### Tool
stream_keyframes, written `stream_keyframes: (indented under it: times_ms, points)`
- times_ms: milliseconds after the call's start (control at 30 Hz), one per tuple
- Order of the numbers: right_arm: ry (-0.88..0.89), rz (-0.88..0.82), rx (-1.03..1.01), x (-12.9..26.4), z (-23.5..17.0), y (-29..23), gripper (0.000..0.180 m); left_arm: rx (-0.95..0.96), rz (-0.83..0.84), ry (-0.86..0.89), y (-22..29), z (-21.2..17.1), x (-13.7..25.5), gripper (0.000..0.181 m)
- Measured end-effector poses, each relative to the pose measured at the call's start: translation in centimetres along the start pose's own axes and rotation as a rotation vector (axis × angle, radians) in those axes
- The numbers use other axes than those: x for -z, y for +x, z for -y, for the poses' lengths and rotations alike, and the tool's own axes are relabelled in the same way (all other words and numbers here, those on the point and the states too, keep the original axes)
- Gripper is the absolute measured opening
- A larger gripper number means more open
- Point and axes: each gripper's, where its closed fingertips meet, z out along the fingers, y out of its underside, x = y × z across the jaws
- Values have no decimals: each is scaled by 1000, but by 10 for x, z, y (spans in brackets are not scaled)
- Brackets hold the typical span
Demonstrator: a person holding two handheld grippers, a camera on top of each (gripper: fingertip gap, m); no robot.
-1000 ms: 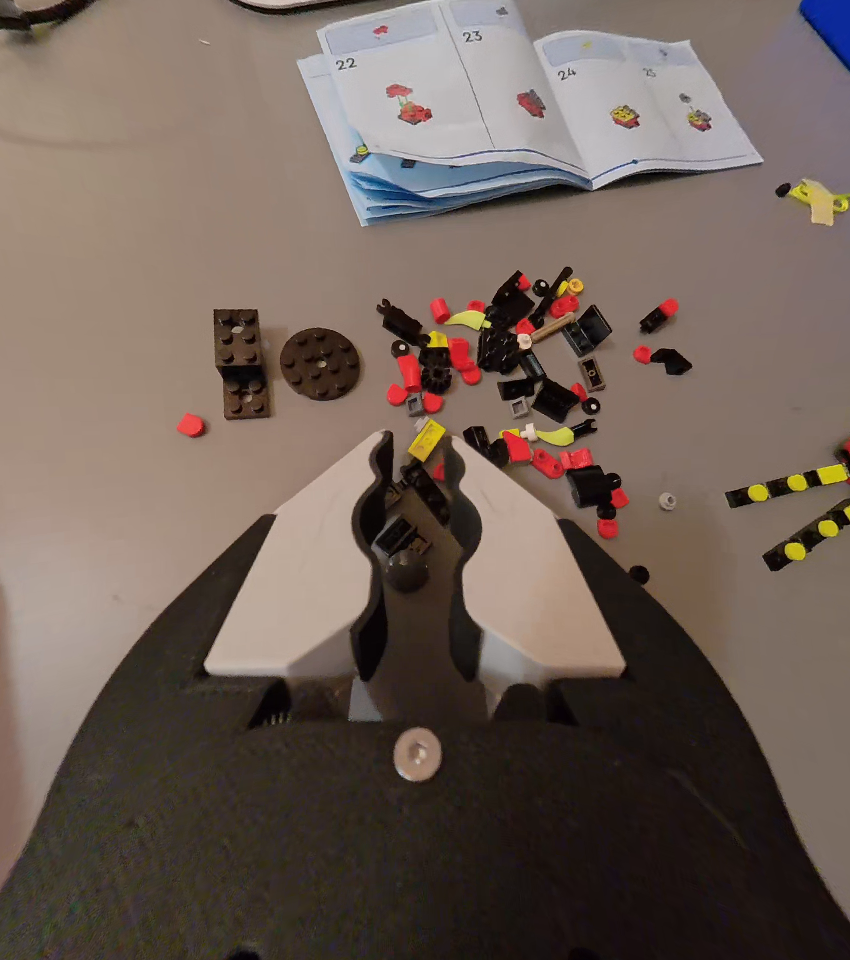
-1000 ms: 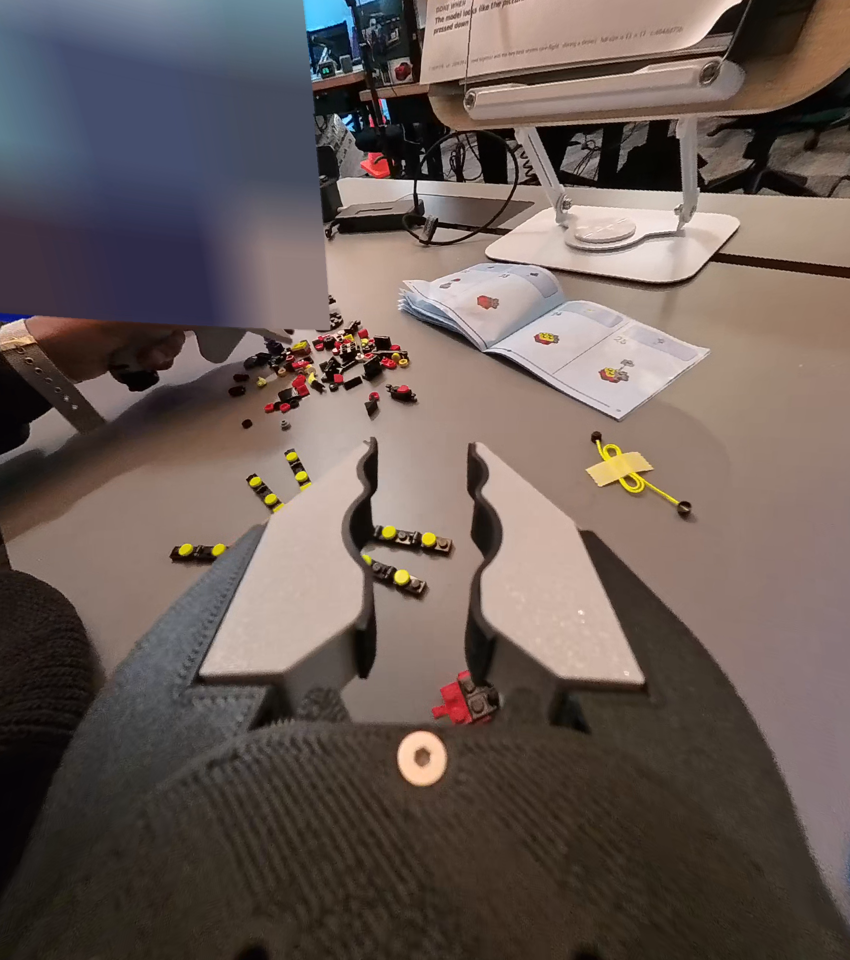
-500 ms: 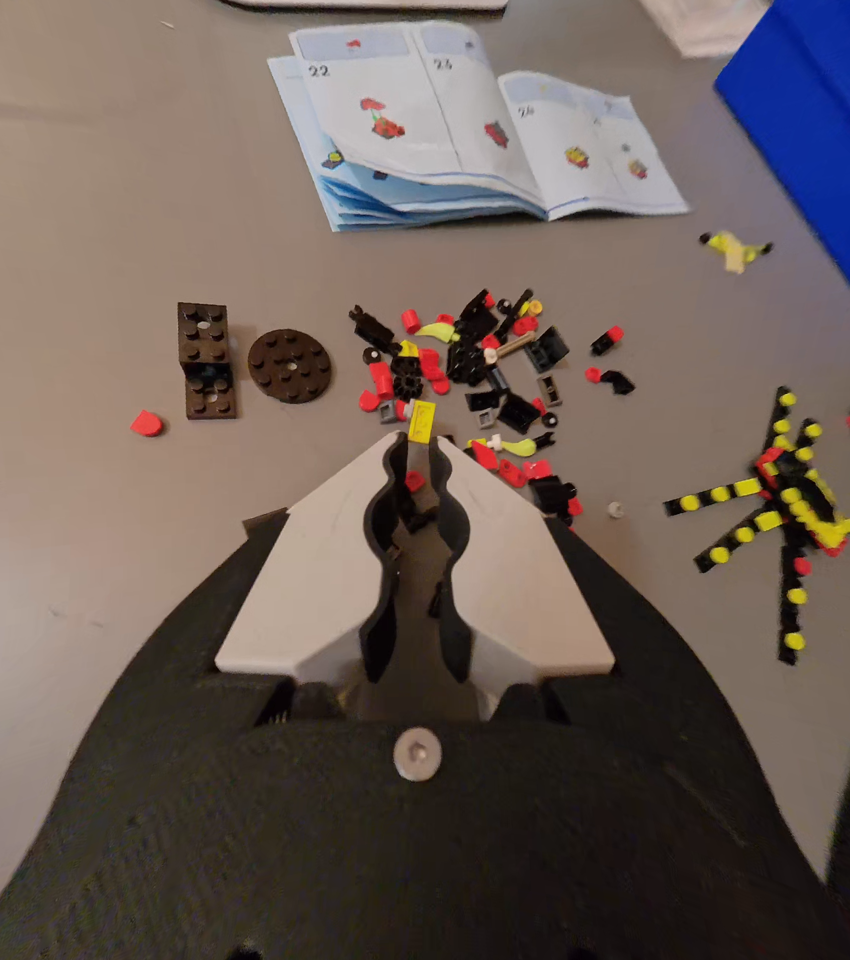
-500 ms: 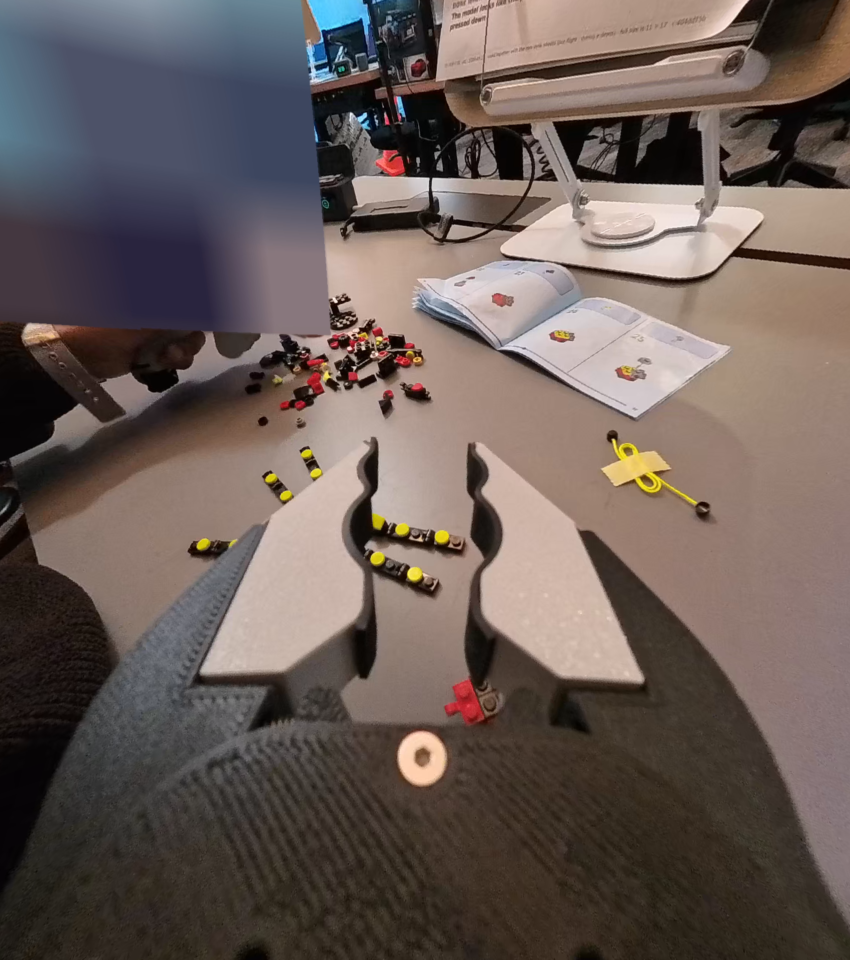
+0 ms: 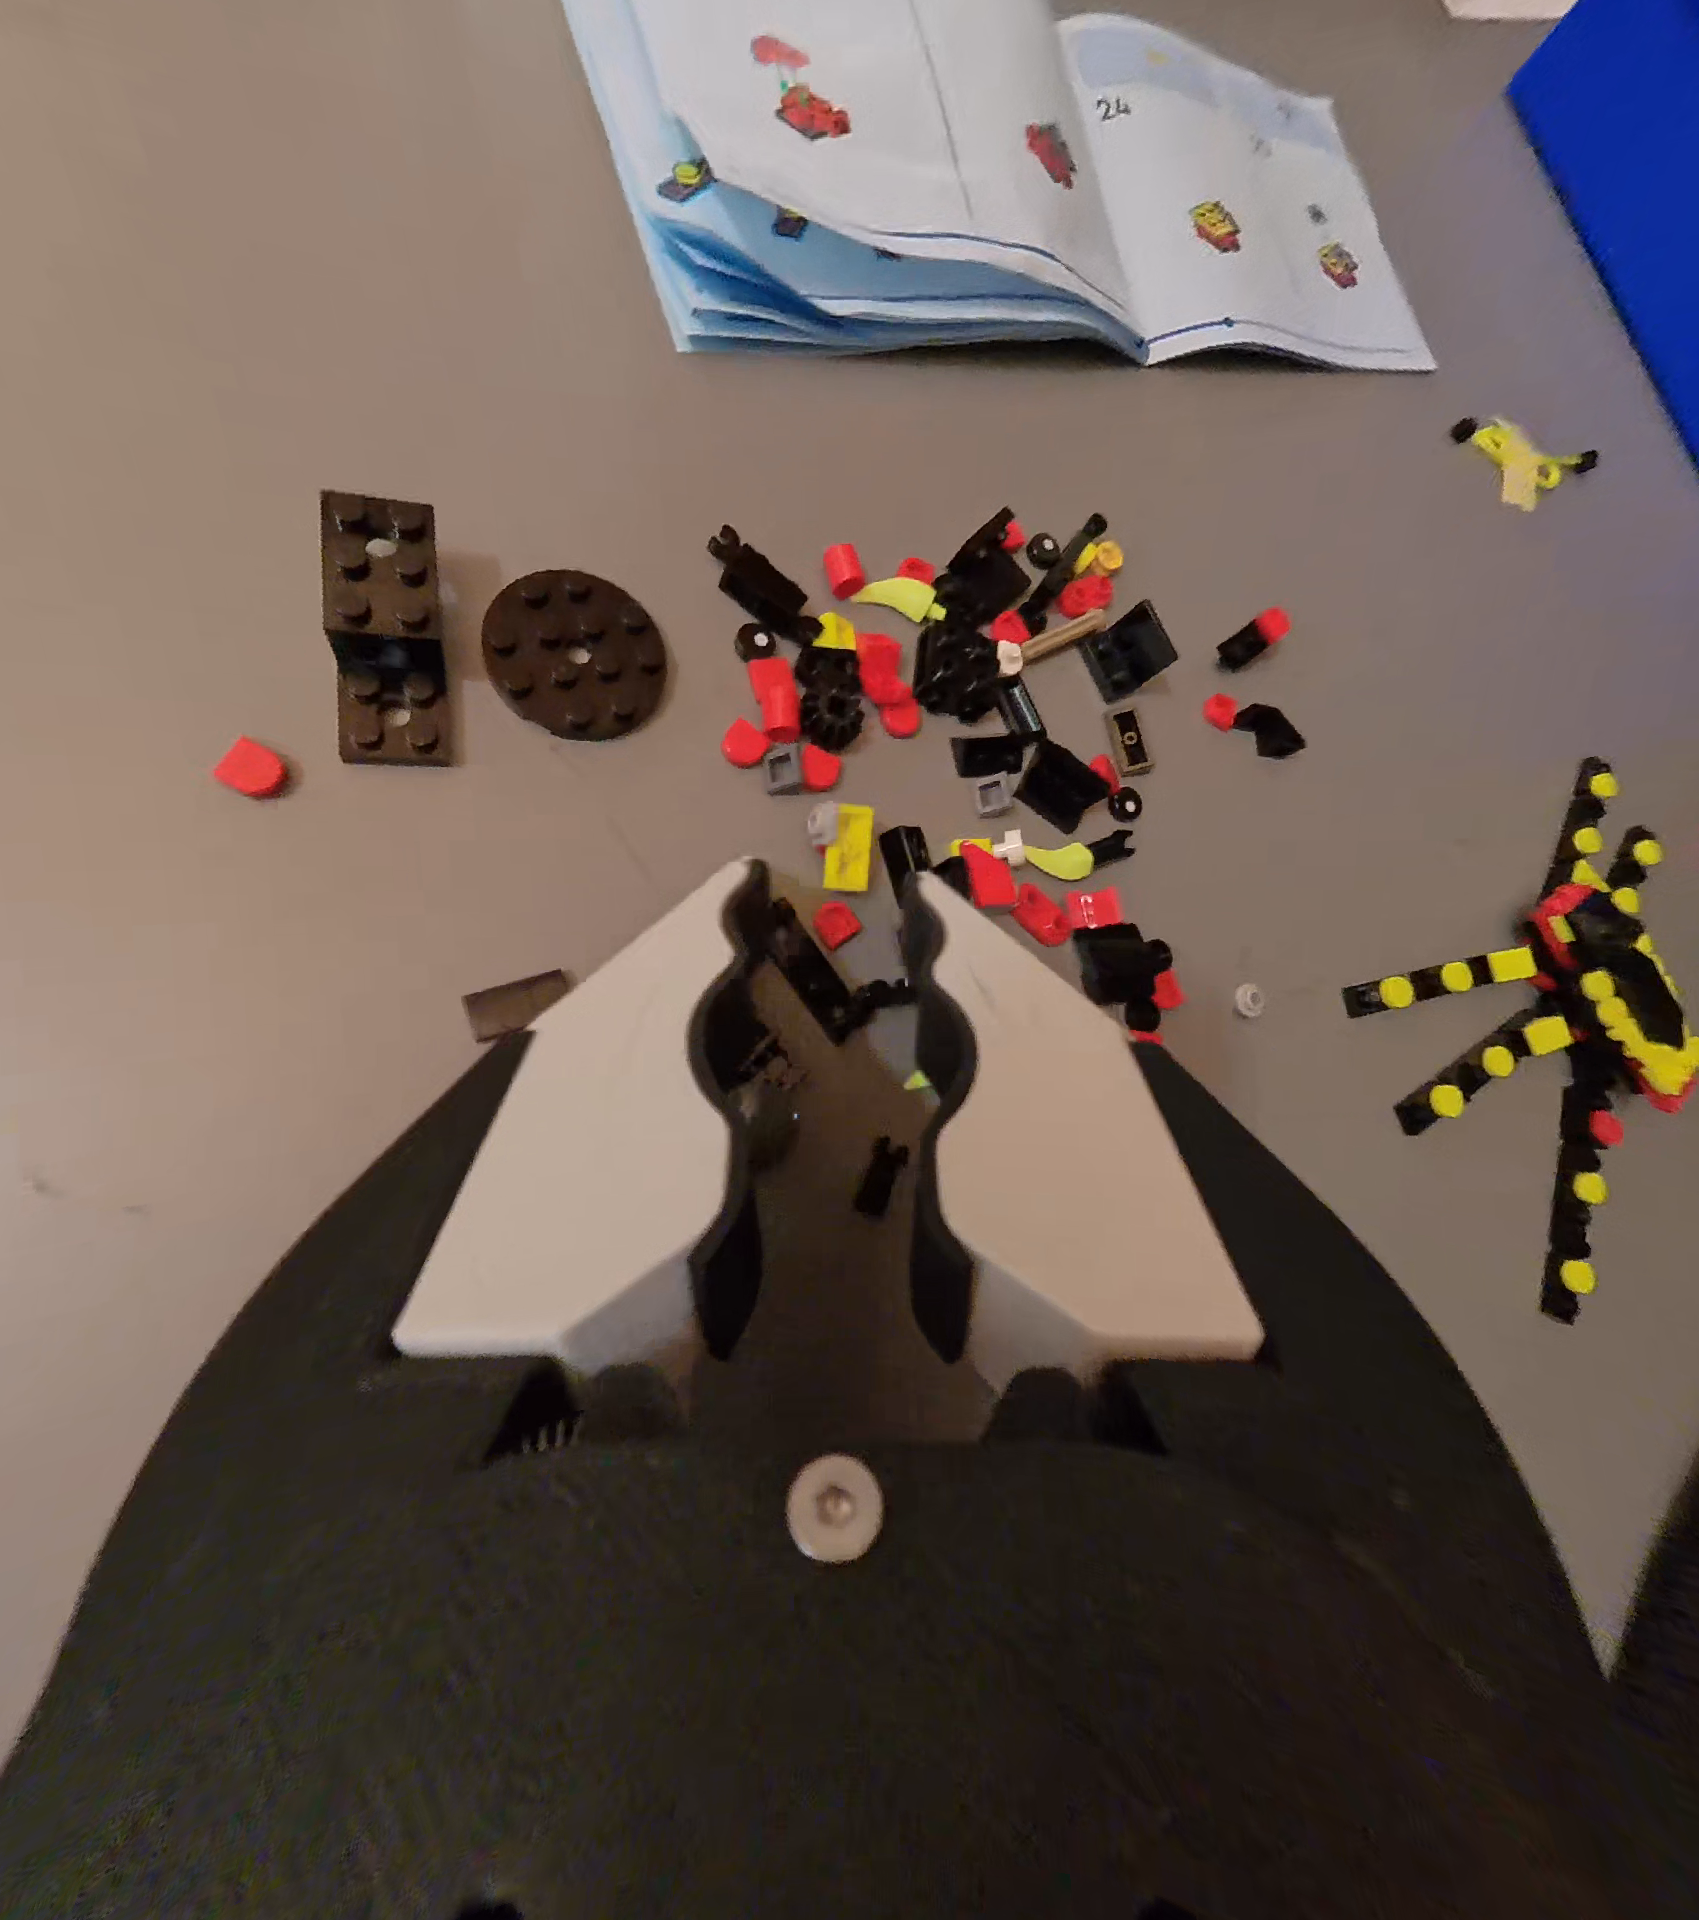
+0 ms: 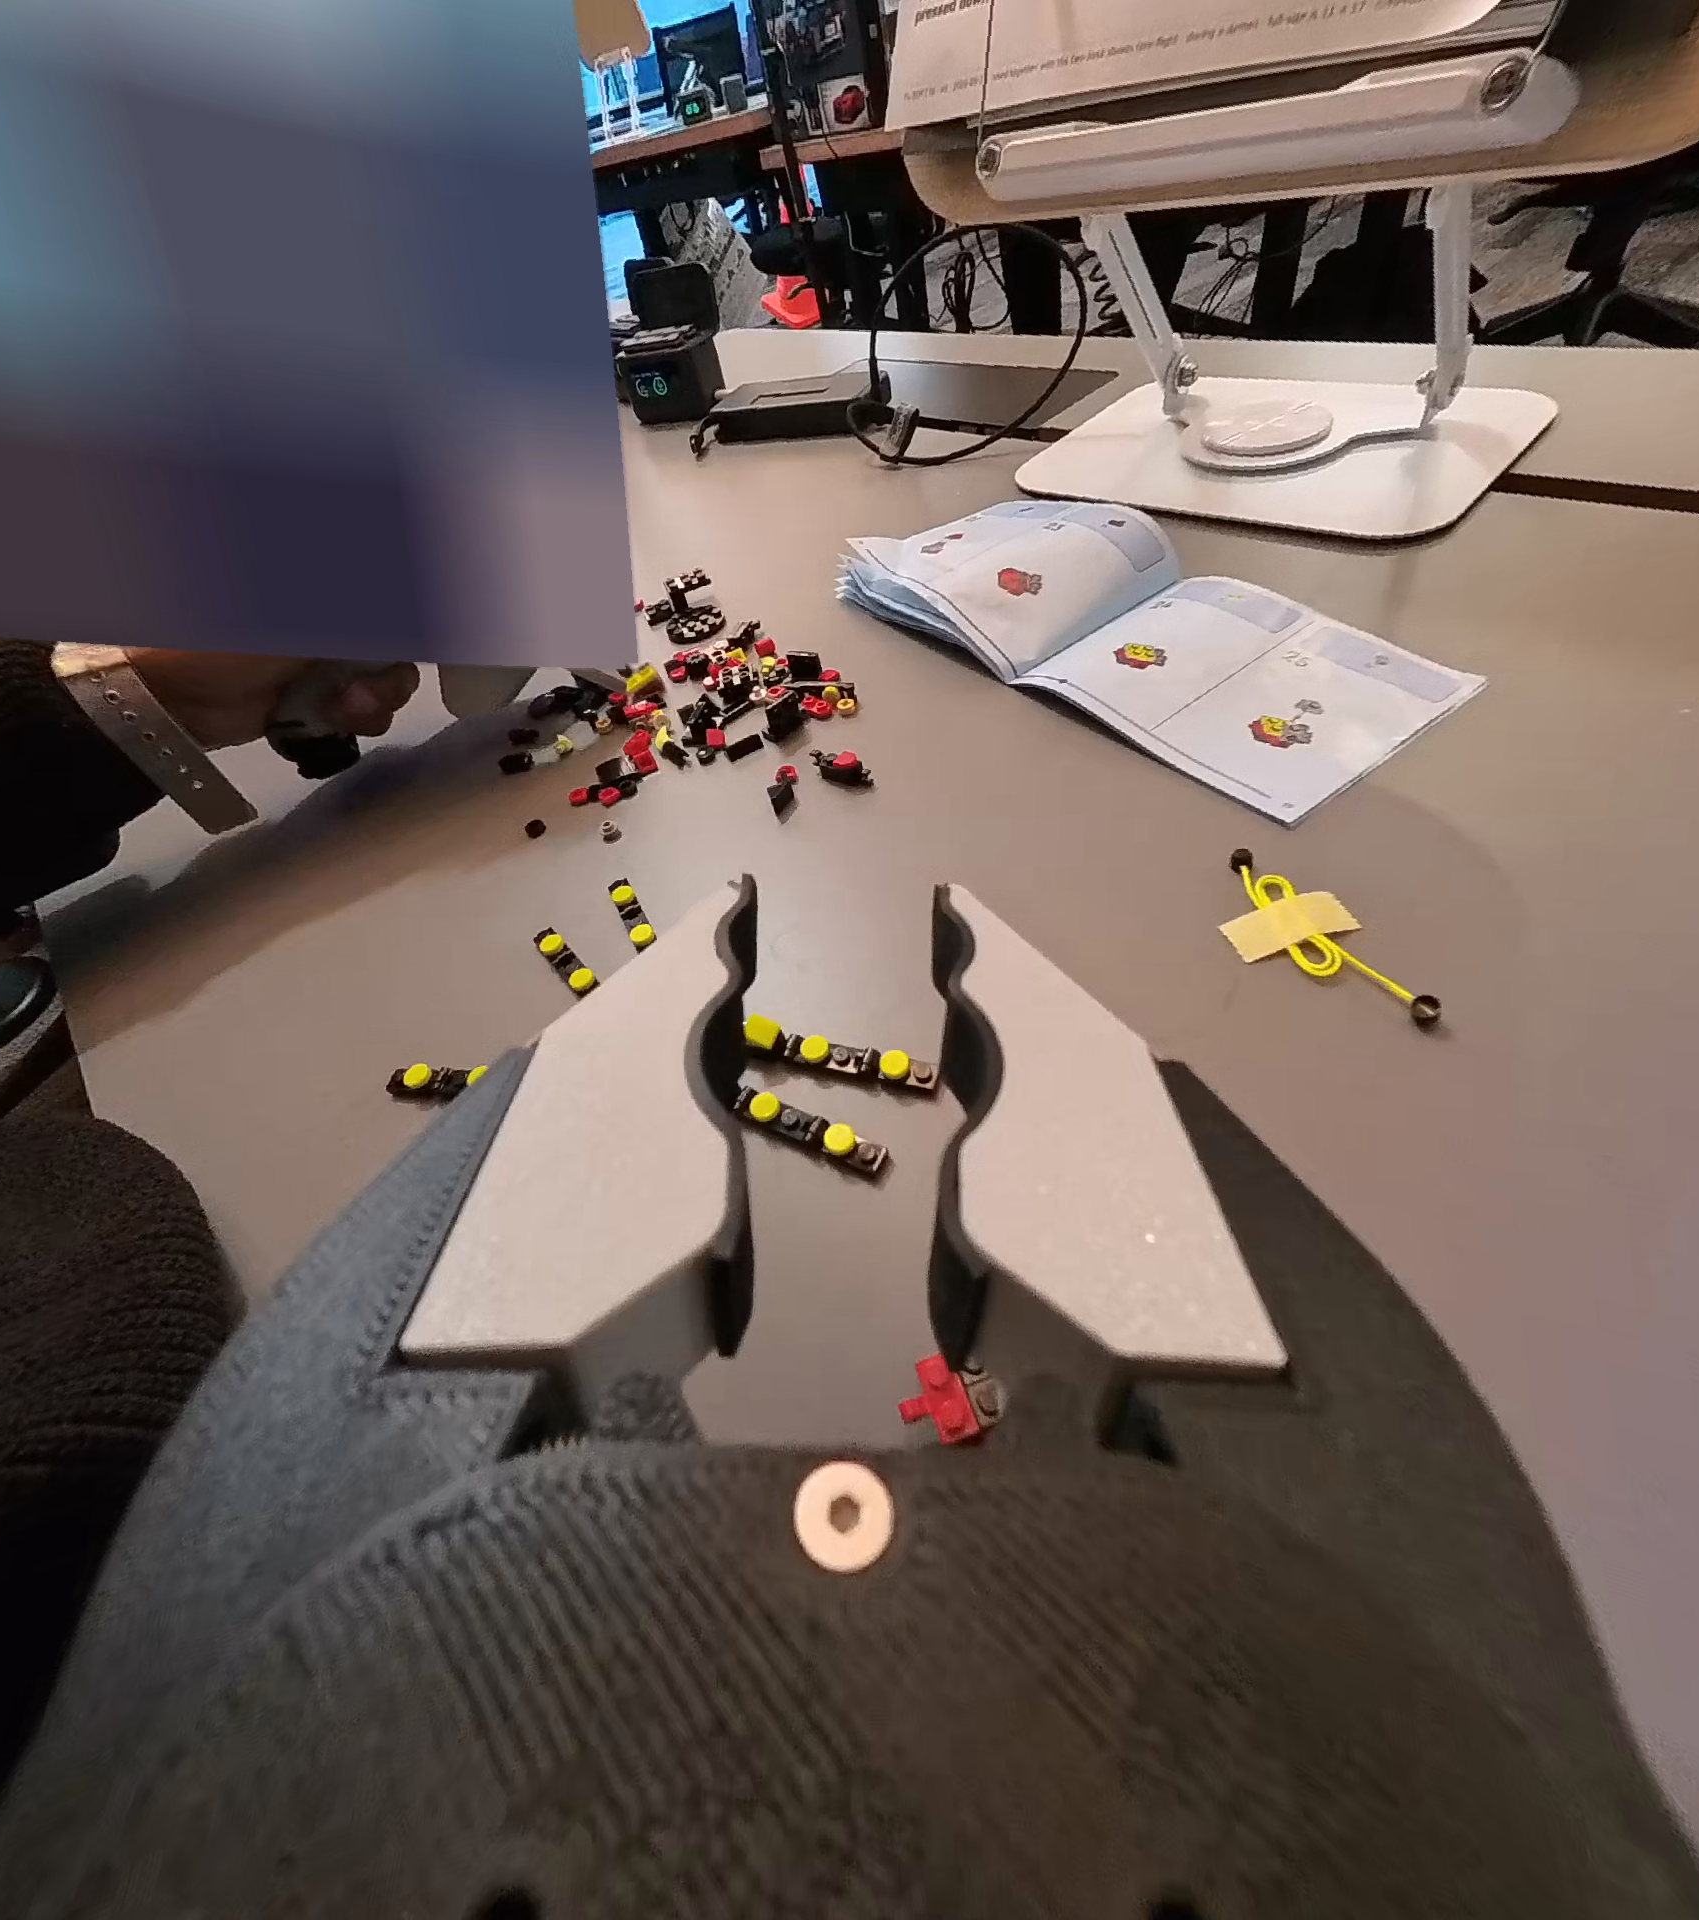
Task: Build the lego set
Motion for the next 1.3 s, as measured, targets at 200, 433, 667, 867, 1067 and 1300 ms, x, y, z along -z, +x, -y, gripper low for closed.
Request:
stream_keyframes:
  times_ms: [200,433,667,867,1067,1300]
  points:
    - [-6,-2,-8,0,-1,1,32,-223,29,8,23,4,0,35]
    - [-15,-6,-16,-1,-4,3,32,-246,42,-59,32,-6,-9,24]
    - [-23,-6,-23,-2,-5,4,31,-222,12,-36,34,-3,-7,10]
    - [-26,-4,-22,-3,-6,3,31,-95,-124,39,42,7,0,10]
    - [-21,17,-14,-8,-4,-4,31,186,-566,214,99,37,26,10]
    - [55,228,-255,-22,12,-49,27,333,-940,199,172,39,40,9]
